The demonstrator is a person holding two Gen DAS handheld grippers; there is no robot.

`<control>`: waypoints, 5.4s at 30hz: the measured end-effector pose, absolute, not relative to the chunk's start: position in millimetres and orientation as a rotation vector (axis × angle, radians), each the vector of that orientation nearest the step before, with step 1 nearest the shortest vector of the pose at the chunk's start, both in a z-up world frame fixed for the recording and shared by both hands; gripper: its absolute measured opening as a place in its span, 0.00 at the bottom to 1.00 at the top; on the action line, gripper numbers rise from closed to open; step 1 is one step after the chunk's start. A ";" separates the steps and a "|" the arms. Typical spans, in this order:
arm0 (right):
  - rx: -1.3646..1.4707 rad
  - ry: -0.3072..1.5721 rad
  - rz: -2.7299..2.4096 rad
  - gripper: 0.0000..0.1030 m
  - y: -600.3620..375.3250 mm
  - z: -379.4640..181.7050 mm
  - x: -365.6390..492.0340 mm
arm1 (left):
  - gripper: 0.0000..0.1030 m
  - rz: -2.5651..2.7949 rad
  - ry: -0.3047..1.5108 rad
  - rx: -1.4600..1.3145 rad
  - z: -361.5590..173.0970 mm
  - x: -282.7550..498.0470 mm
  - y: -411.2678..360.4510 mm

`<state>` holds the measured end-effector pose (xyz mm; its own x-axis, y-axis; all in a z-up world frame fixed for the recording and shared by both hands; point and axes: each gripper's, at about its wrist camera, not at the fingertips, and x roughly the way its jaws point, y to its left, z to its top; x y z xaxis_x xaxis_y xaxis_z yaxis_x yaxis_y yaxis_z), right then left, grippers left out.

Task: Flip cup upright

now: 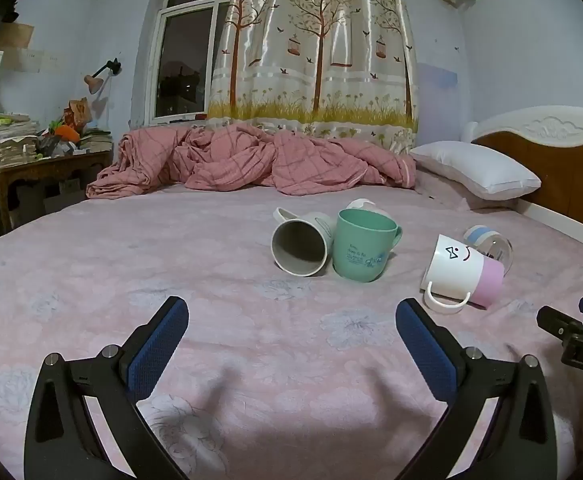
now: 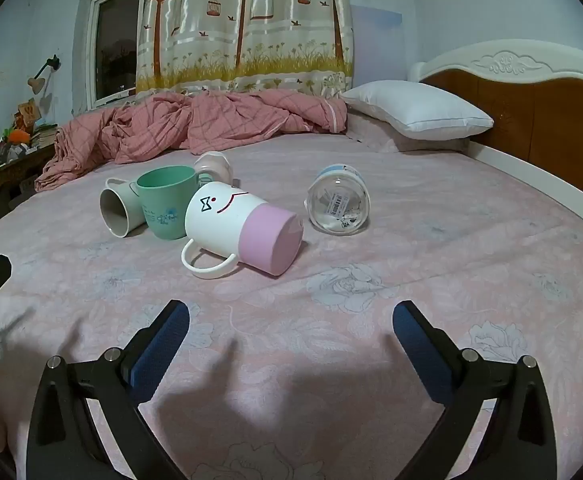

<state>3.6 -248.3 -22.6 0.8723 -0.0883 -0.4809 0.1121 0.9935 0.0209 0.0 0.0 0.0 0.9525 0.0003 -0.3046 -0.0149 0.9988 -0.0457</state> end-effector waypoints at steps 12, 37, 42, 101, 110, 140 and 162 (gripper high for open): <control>0.044 0.500 -0.106 1.00 -248.6 -23.1 3.6 | 1.00 0.008 0.317 -0.041 -0.2 1.3 -0.1; 0.049 0.509 -0.106 1.00 -249.9 -24.9 5.4 | 1.00 0.010 0.324 -0.026 0.1 -0.2 -1.5; 0.049 0.509 -0.106 1.00 -249.9 -24.9 5.0 | 1.00 0.010 0.324 -0.024 0.0 0.2 -1.5; 0.048 0.521 -0.106 1.00 -250.7 -25.7 9.1 | 1.00 0.011 0.333 -0.022 -0.3 -0.2 -2.2; 0.047 0.522 -0.106 1.00 -250.7 -24.8 8.6 | 1.00 0.011 0.334 -0.023 -0.1 -0.6 -2.0; -0.052 0.610 0.005 1.00 -247.1 14.3 33.5 | 1.00 0.014 0.340 0.039 -1.5 -1.0 -0.9; -0.541 1.028 0.111 0.97 -181.3 -30.4 210.7 | 1.00 0.007 0.366 0.006 -2.8 4.3 4.6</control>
